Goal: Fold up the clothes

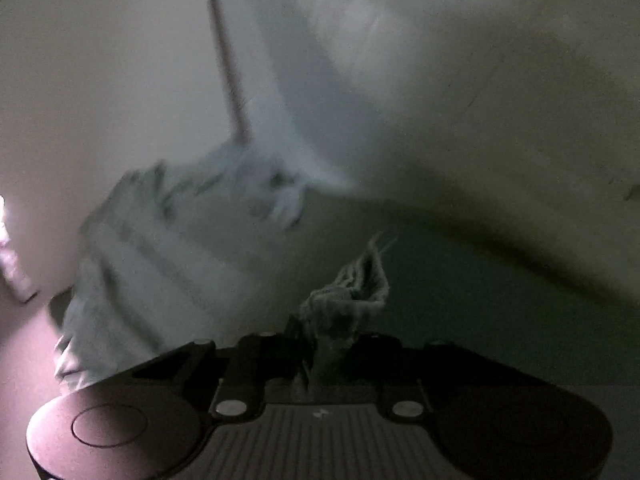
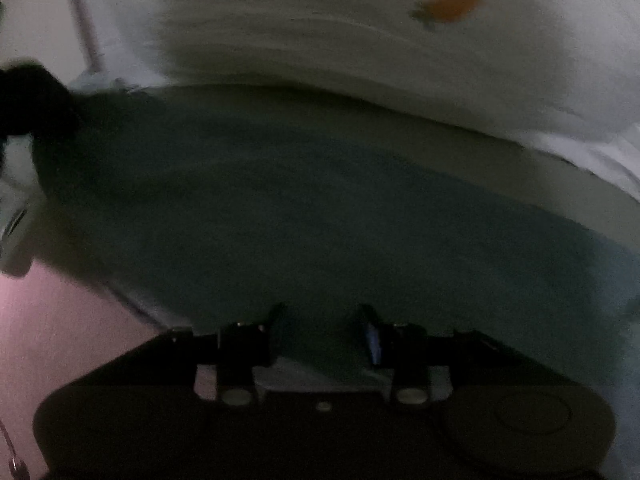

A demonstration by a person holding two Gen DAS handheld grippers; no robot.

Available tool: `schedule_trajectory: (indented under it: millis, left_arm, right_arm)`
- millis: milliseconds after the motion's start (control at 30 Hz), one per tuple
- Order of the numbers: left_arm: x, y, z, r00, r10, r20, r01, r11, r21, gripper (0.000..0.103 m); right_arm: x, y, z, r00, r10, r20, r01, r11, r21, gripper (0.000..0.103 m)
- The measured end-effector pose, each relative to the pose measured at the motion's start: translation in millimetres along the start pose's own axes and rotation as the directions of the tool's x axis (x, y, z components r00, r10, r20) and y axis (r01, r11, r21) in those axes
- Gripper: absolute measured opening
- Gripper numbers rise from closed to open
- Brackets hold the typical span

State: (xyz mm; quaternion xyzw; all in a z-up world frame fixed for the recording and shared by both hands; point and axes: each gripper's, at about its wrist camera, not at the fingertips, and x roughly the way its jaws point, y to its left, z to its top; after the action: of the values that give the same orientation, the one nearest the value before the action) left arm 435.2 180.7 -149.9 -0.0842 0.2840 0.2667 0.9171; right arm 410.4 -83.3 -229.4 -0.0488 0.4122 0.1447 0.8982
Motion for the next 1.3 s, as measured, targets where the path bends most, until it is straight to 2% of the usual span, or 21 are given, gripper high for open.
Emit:
schedule_trajectory:
  millis: [100, 200, 300, 367, 400, 433, 467, 533, 567, 633, 667, 800, 900, 967, 1000, 1033, 1067, 1133, 1167, 1233, 1300]
  left_arm:
    - [-41.7, -34.8, 27.7, 0.984, -0.147, 0.102, 0.141, 0.988, 0.065, 0.018]
    - [-98.9, -89.4, 38.0, 0.929, -0.328, 0.171, 0.284, 0.929, 0.237, 0.018]
    - [-151.0, -145.6, 18.4, 0.843, -0.518, 0.144, 0.433, 0.813, 0.388, 0.019]
    - [-166.7, -185.0, -14.6, 0.795, -0.605, 0.045, 0.515, 0.713, 0.475, 0.026]
    - [-172.1, -203.9, -32.0, 0.770, -0.638, -0.012, 0.553, 0.659, 0.510, 0.047]
    - [-177.5, -222.8, -49.4, 0.743, -0.666, -0.071, 0.590, 0.601, 0.539, 0.061]
    - [-177.1, -237.8, -67.9, 0.726, -0.673, -0.143, 0.622, 0.553, 0.554, 0.085]
    - [-168.5, -262.7, -106.2, 0.697, -0.651, -0.301, 0.683, 0.473, 0.557, 0.086]
    - [-167.0, -270.7, -122.6, 0.689, -0.632, -0.354, 0.696, 0.442, 0.566, 0.086]
    - [-171.8, -270.0, -140.9, 0.689, -0.614, -0.385, 0.694, 0.404, 0.596, 0.086]
    - [-169.2, -264.7, -141.9, 0.703, -0.601, -0.381, 0.683, 0.421, 0.597, 0.086]
    - [-144.8, -233.8, -127.1, 0.790, -0.518, -0.328, 0.605, 0.572, 0.554, 0.089]
    - [-126.5, -210.6, -116.0, 0.846, -0.445, -0.293, 0.532, 0.673, 0.514, 0.092]
    - [-114.3, -195.2, -108.6, 0.879, -0.392, -0.273, 0.477, 0.734, 0.483, 0.092]
    - [-100.5, -192.4, -97.1, 0.902, -0.347, -0.257, 0.431, 0.760, 0.486, 0.092]
    - [-86.2, -189.1, -91.5, 0.925, -0.297, -0.236, 0.377, 0.779, 0.501, 0.092]
    - [-76.0, -185.4, -93.4, 0.936, -0.265, -0.233, 0.350, 0.785, 0.511, 0.092]
    - [-57.3, -180.5, -96.7, 0.942, -0.219, -0.256, 0.326, 0.787, 0.524, 0.092]
    - [-47.9, -178.1, -98.4, 0.944, -0.196, -0.266, 0.314, 0.787, 0.531, 0.092]
    - [-39.3, -177.2, -103.2, 0.942, -0.183, -0.282, 0.312, 0.786, 0.534, 0.093]
    - [-33.3, -177.4, -108.2, 0.938, -0.177, -0.297, 0.317, 0.783, 0.535, 0.095]
  right_arm:
    - [-25.0, -32.6, -8.8, 0.999, -0.037, 0.025, 0.035, 0.996, 0.082, 0.039]
    - [-59.6, -66.2, -27.2, 0.988, -0.136, 0.067, 0.129, 0.986, 0.104, 0.039]
    - [-90.3, -101.3, -47.0, 0.968, -0.241, 0.073, 0.226, 0.960, 0.168, 0.040]
    - [-107.5, -129.0, -61.4, 0.947, -0.318, 0.043, 0.296, 0.917, 0.265, 0.040]
    - [-114.8, -144.1, -68.9, 0.936, -0.352, 0.022, 0.326, 0.888, 0.324, 0.040]
    - [-121.1, -160.4, -77.0, 0.924, -0.382, -0.003, 0.354, 0.853, 0.383, 0.040]
    - [-124.9, -173.2, -83.3, 0.913, -0.408, -0.023, 0.378, 0.822, 0.425, 0.040]
    - [-130.6, -197.2, -94.2, 0.896, -0.440, -0.067, 0.414, 0.770, 0.485, 0.040]
    - [-133.4, -208.2, -99.2, 0.888, -0.451, -0.086, 0.428, 0.745, 0.512, 0.040]
    - [-139.0, -220.6, -104.8, 0.888, -0.450, -0.091, 0.423, 0.726, 0.542, 0.042]
    - [-140.1, -222.1, -106.0, 0.893, -0.443, -0.086, 0.413, 0.728, 0.546, 0.043]
    - [-129.0, -221.9, -102.0, 0.938, -0.345, -0.046, 0.310, 0.768, 0.560, 0.045]
    - [-105.6, -214.5, -81.5, 0.973, -0.231, 0.019, 0.188, 0.833, 0.521, 0.052]
    - [-89.8, -204.5, -63.4, 0.989, -0.136, 0.064, 0.089, 0.873, 0.480, 0.051]
    - [-80.4, -200.7, -54.2, 0.992, -0.087, 0.087, 0.037, 0.884, 0.466, 0.050]
    - [-70.4, -194.7, -44.8, 0.993, -0.049, 0.107, -0.004, 0.895, 0.447, 0.050]
    - [-60.5, -188.3, -37.9, 0.994, -0.024, 0.111, -0.025, 0.905, 0.425, 0.050]
    - [-32.7, -172.7, -23.7, 0.997, -0.002, 0.079, -0.027, 0.928, 0.372, 0.051]
    - [-20.7, -168.0, -20.0, 0.998, -0.021, 0.060, -0.002, 0.932, 0.363, 0.051]
    - [-5.2, -163.0, -15.5, 0.997, -0.052, 0.053, 0.028, 0.927, 0.375, 0.068]
    - [2.0, -161.6, -12.2, 0.995, -0.050, 0.081, 0.017, 0.933, 0.361, 0.074]
